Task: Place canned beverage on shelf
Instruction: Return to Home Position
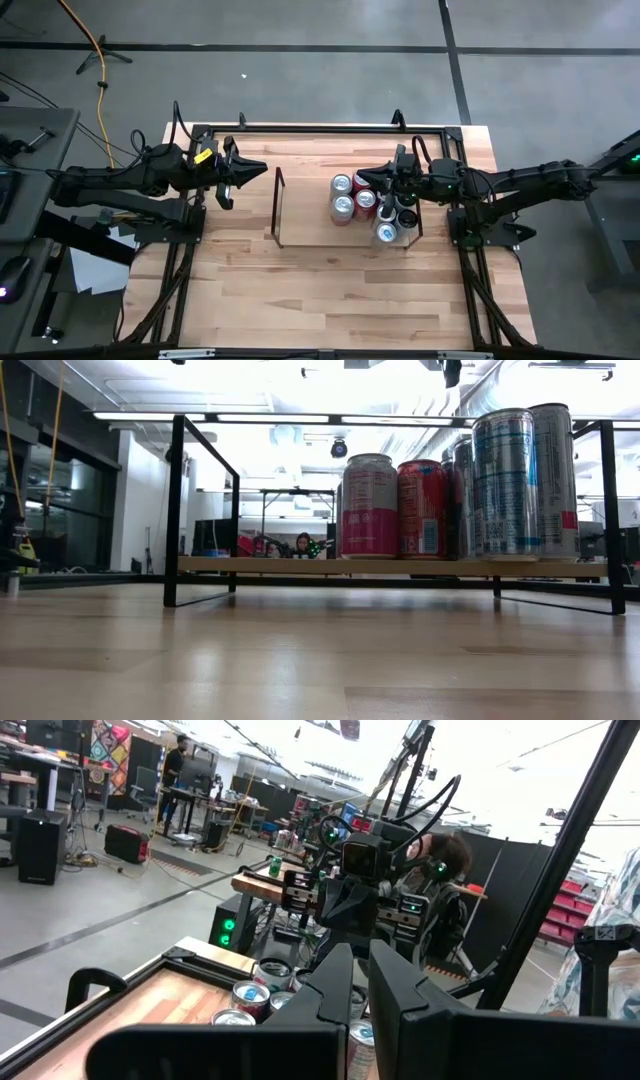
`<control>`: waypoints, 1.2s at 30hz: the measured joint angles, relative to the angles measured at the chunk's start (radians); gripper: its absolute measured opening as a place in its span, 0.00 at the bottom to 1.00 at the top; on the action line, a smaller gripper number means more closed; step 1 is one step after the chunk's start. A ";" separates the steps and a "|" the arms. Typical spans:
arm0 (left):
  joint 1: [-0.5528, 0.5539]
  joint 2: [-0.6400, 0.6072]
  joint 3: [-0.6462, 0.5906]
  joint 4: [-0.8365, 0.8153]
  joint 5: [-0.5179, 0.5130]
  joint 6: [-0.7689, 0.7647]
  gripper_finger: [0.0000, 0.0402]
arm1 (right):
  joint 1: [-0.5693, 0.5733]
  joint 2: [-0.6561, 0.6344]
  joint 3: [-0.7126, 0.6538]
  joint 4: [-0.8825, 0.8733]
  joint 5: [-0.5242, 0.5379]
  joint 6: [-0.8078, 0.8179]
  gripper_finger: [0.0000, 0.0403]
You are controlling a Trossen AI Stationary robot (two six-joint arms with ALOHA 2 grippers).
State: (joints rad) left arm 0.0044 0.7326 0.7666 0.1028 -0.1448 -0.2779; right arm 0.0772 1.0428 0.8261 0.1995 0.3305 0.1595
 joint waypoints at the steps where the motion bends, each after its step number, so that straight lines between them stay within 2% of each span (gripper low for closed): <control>1: 0.000 0.000 0.000 0.000 0.000 0.000 0.00 | 0.000 0.000 0.000 0.000 0.000 0.001 0.00; 5: 0.000 0.000 0.000 0.000 0.000 0.000 0.00 | 0.000 0.000 0.000 0.000 0.000 0.042 0.00; 36: 0.000 0.000 0.000 -0.002 -0.001 0.001 0.00 | 0.000 0.000 0.000 0.000 0.000 0.049 0.00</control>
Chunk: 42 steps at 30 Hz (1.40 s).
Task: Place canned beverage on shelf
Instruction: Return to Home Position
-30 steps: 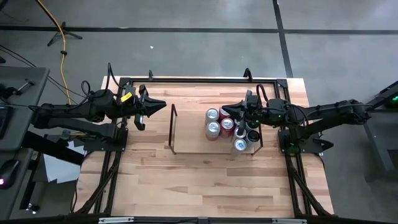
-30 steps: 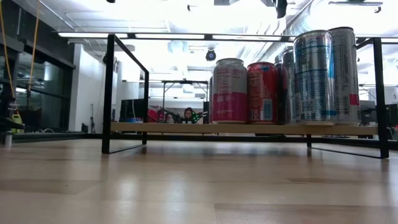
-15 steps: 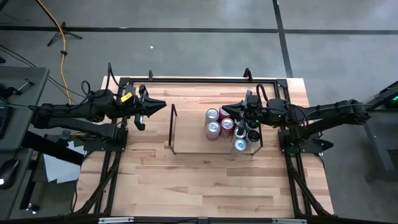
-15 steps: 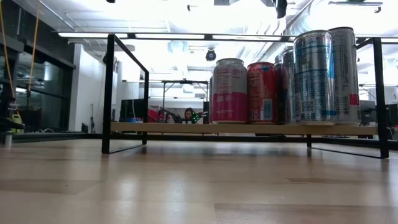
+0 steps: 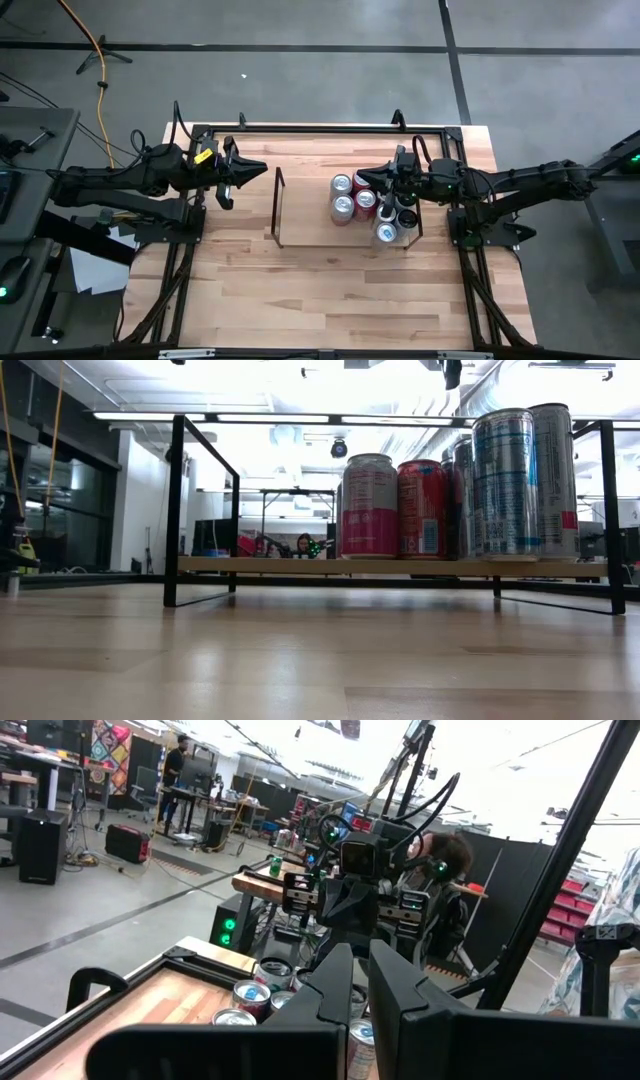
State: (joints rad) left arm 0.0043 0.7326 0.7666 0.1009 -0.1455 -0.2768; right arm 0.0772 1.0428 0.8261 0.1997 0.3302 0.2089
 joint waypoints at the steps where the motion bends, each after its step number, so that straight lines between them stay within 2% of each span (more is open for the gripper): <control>1: 0.000 0.000 0.000 0.000 0.000 0.000 0.00 | 0.000 0.000 0.000 0.000 0.000 0.000 0.00; 42: 0.000 0.000 0.000 -0.006 0.000 0.018 0.00 | 0.000 0.000 0.000 0.000 0.000 0.000 0.00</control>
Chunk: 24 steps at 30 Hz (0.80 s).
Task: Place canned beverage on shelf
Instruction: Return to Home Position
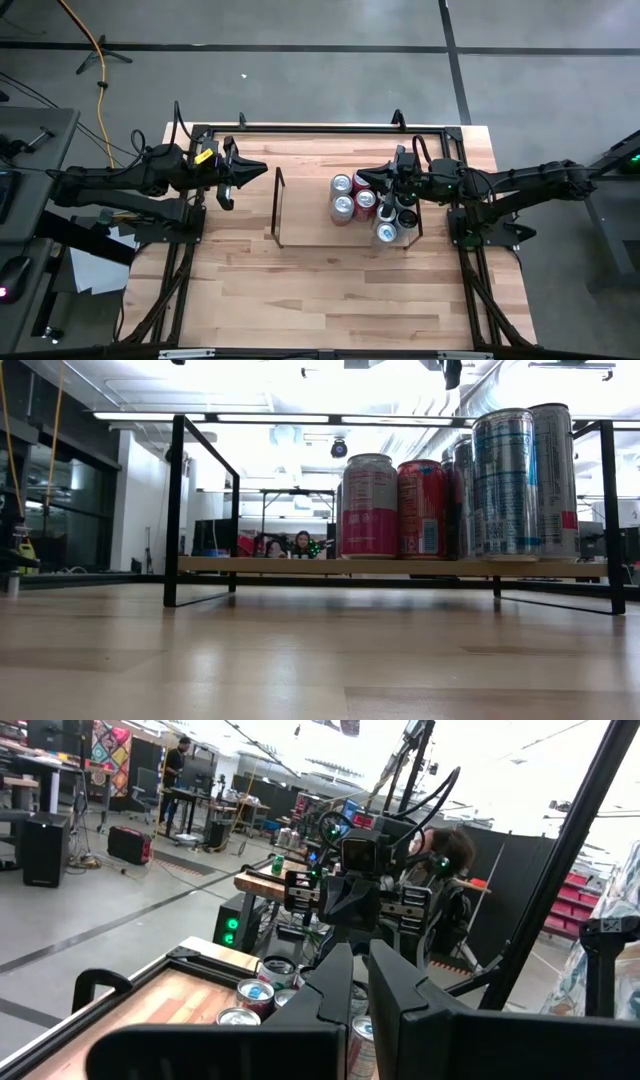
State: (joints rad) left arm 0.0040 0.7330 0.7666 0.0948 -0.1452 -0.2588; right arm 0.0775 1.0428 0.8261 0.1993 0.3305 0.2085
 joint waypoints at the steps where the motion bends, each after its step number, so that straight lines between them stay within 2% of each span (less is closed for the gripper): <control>1: 0.000 0.000 0.000 0.000 0.000 0.000 0.00 | 0.000 0.000 0.000 0.000 0.000 0.000 0.00; 17: 0.000 0.000 0.000 0.000 0.000 -0.001 0.00 | 0.000 0.000 0.000 -0.017 0.010 0.019 0.02; 20: 0.000 0.000 0.000 0.000 0.000 -0.001 0.00 | 0.000 0.000 0.000 -0.017 0.012 0.024 0.08; 24: 0.000 0.000 0.000 0.000 0.000 -0.001 0.00 | 0.000 0.000 0.000 -0.017 0.089 0.051 0.25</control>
State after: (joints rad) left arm 0.0041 0.7330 0.7666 0.0944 -0.1452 -0.2598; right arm 0.0776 1.0428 0.8265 0.1825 0.4191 0.2591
